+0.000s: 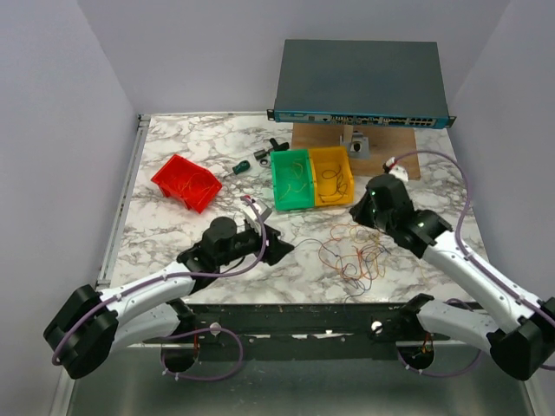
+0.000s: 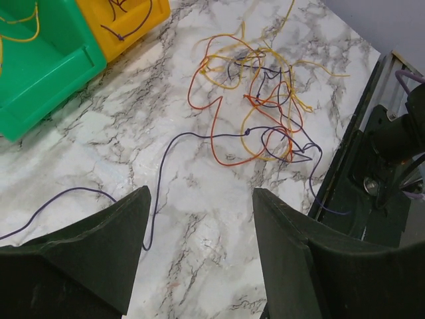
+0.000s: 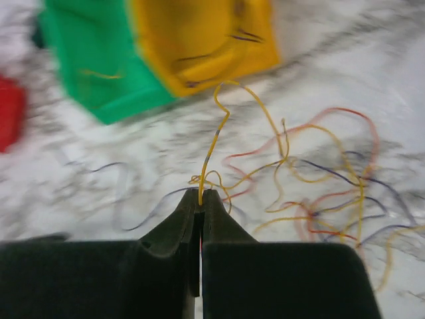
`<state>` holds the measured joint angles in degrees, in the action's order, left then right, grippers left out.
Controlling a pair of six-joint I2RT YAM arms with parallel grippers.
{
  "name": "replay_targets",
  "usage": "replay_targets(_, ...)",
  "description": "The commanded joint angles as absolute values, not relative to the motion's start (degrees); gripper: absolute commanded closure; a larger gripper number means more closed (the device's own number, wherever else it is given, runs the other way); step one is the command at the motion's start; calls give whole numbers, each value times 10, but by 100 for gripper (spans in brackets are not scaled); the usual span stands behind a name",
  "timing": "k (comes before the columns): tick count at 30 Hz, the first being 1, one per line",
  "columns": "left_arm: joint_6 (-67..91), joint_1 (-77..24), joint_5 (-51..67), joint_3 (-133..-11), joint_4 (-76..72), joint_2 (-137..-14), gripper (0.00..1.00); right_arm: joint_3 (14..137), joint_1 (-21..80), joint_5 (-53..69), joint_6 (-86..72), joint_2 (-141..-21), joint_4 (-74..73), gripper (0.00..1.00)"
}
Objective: Untangle the cables
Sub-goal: Untie the cable.
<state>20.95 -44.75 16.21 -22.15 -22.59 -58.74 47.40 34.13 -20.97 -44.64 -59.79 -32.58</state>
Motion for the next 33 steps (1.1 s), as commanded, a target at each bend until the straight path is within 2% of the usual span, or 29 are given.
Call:
replay_targets(1, 198, -453, 174, -193, -300, -552, 36, 613, 343, 57, -340, -572, -303, 99)
replay_targets(5, 208, -453, 170, -168, -338, -512, 35, 699, 343, 177, -336, -575, -295, 99)
replay_targets(11, 241, -454, 171, -185, -351, -459, 33, 724, 343, 312, -406, -572, -188, 99)
replay_targets(16, 265, -455, 181, -214, -390, -523, 30, 755, 343, 308, -437, -583, -165, 99)
replay_targets(25, 312, -503, 172, -298, -531, -722, 32, 793, 343, 267, -483, -588, -114, 99)
replay_targets(33, 314, -543, 204, -405, -556, -857, 40, 829, 343, 227, -511, -605, -87, 99)
